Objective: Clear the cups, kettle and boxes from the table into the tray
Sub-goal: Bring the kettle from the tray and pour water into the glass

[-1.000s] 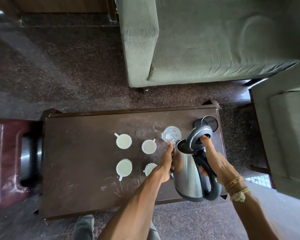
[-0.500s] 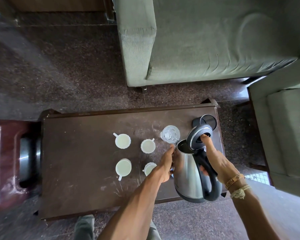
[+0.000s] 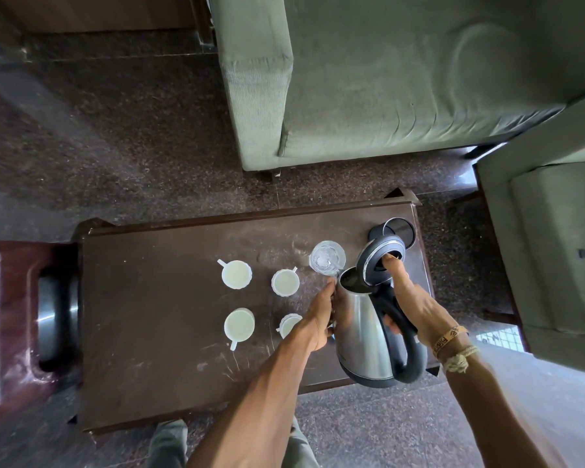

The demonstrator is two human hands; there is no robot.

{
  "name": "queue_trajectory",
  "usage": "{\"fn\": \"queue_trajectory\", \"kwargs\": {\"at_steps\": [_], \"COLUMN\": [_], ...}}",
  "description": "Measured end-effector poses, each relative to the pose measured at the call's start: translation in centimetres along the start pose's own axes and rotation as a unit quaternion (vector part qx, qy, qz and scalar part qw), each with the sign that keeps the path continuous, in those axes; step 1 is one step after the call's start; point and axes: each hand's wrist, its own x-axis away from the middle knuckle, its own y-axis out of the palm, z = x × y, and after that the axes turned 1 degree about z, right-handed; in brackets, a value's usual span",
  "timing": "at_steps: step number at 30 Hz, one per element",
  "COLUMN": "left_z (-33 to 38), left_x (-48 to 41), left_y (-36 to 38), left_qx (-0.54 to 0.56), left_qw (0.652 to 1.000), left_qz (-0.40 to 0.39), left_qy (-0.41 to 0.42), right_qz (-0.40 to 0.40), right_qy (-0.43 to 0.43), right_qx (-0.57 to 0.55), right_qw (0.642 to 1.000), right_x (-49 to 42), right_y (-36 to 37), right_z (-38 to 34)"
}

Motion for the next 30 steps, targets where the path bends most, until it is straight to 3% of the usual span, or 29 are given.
{"fn": "queue_trajectory", "kwargs": {"at_steps": [30], "left_z": [-0.8], "left_x": [2.2], "left_y": [1.3], "left_qx": [0.001], "left_qw": [1.000], "left_qz": [0.009], "left_qy": [0.015], "right_qz": [-0.004], "right_qy": [-0.014], "right_qx": [0.036], "right_qw": [0.999], "right_x": [1.7], "right_y": [-1.3], "right_z": [-0.1]}}
